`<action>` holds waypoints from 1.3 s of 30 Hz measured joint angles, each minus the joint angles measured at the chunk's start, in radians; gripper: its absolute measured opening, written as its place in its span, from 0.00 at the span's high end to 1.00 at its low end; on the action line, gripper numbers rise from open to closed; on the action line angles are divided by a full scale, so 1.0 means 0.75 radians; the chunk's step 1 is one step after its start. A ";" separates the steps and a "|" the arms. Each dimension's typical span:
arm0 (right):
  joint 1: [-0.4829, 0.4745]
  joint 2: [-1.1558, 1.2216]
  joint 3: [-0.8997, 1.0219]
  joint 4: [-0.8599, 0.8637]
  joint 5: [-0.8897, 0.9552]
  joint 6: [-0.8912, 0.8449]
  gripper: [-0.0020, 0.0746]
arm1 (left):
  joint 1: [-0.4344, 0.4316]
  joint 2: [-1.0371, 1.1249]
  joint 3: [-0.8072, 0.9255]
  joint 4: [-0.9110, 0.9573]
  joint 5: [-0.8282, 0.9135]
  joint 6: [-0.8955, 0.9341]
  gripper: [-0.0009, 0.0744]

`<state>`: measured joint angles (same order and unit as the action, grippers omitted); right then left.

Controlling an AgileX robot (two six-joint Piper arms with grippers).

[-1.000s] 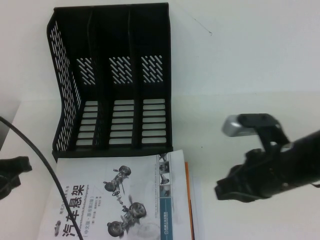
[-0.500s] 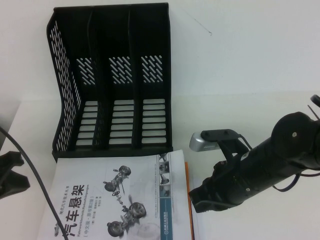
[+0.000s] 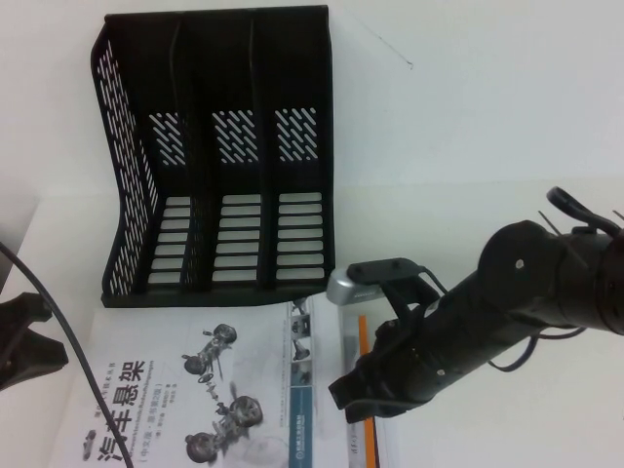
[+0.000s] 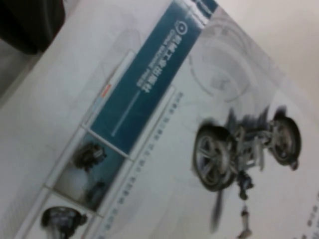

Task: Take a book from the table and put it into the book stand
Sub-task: Push book with right arm

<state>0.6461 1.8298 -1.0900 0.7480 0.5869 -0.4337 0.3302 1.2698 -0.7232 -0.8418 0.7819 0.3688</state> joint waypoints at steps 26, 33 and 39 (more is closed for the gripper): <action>0.018 0.040 -0.086 -0.284 0.108 0.229 0.97 | 0.211 0.000 -0.001 -0.136 0.110 0.128 0.99; 0.018 0.037 -0.086 -0.274 0.100 0.229 0.97 | 0.211 0.000 -0.001 -0.136 0.121 0.141 0.99; 0.021 0.015 -0.100 -0.244 0.100 0.229 0.97 | 0.211 0.000 -0.001 -0.136 0.121 0.154 0.99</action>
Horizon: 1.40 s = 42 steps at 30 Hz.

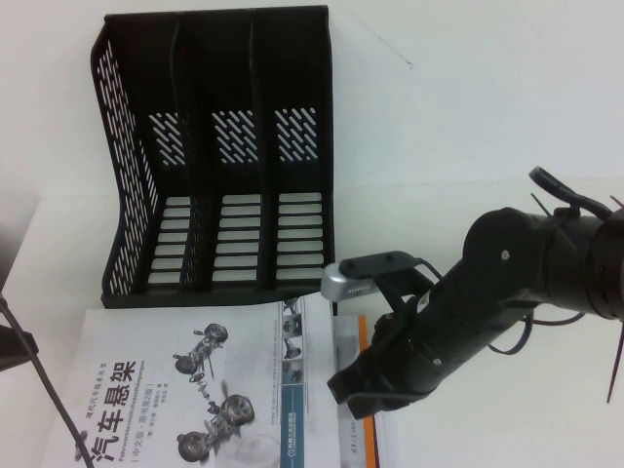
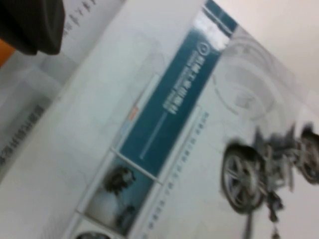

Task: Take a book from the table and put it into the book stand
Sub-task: Push book with right arm

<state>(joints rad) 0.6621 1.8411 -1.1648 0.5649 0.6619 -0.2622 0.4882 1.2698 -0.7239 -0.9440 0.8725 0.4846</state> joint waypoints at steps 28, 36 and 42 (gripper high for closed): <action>0.050 0.082 -0.088 0.120 -0.016 -0.012 0.97 | 0.000 0.000 0.000 -0.042 0.000 0.045 0.99; 0.061 0.123 -0.139 0.168 -0.014 -0.034 0.97 | 0.000 0.000 -0.016 -0.018 0.000 0.055 0.99; 0.059 0.110 -0.147 0.097 0.012 -0.014 0.97 | 0.003 0.026 -0.155 0.108 0.078 0.020 0.99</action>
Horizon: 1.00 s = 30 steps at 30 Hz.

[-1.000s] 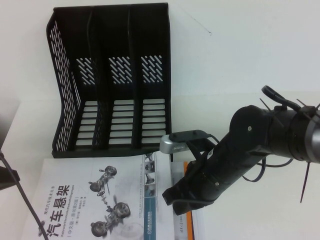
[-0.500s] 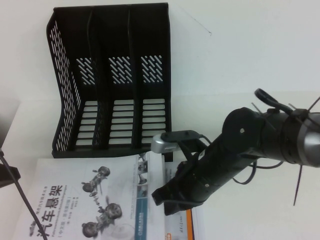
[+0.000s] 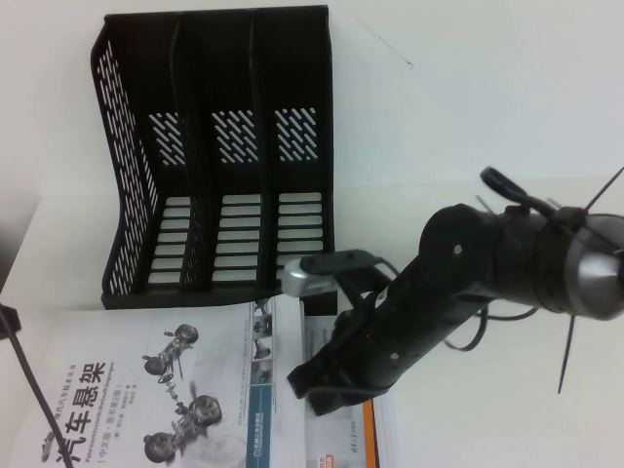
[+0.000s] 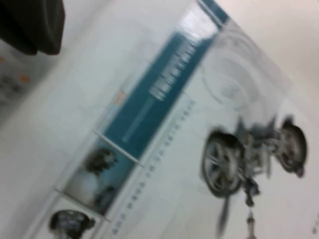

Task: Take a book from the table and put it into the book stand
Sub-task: Push book with right arm, then pick up the book with your left arm

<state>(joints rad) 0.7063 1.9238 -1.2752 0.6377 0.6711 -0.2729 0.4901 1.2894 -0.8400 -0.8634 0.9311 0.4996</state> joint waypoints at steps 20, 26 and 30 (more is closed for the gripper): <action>-0.187 -0.353 0.045 -0.089 0.150 -0.023 0.97 | 0.226 0.565 -0.196 -0.210 0.323 0.427 0.99; -0.187 -0.353 0.223 0.107 0.085 -0.170 0.97 | 0.229 0.638 -0.196 -0.235 0.326 0.449 0.68; -0.187 -0.353 0.326 0.184 0.042 -0.235 0.97 | 0.237 0.699 -0.199 -0.238 0.326 0.445 0.34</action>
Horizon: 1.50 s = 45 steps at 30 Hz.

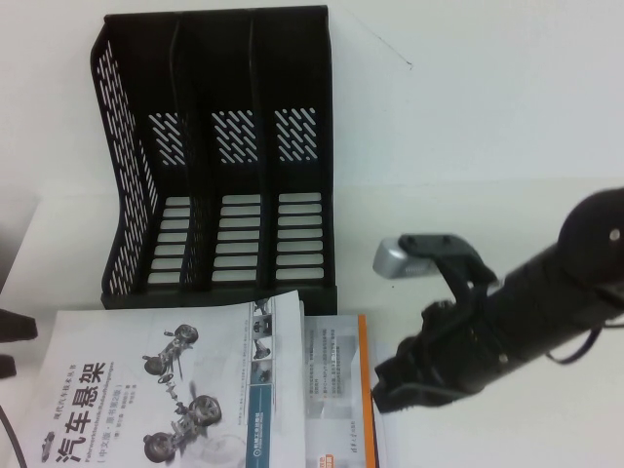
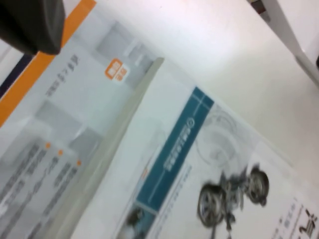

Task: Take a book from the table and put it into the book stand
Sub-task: Pick up the book with your left arm

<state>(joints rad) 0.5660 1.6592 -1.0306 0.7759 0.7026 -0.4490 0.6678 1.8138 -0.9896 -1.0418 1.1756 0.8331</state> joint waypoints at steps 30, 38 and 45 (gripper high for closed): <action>0.000 0.000 0.086 0.388 -0.068 -0.336 0.97 | -0.177 0.243 -0.018 -0.013 0.067 0.001 0.74; 0.000 0.000 0.086 0.388 -0.072 -0.339 0.97 | -0.113 0.187 -0.018 0.052 0.087 -0.151 0.83; 0.000 0.000 0.086 0.388 -0.072 -0.339 0.97 | -0.077 -0.092 -0.028 0.171 0.062 -0.269 0.83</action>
<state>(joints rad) 0.5660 1.6592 -0.9662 1.0666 0.6488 -0.7036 0.6099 1.7445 -1.0103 -0.9132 1.2223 0.6316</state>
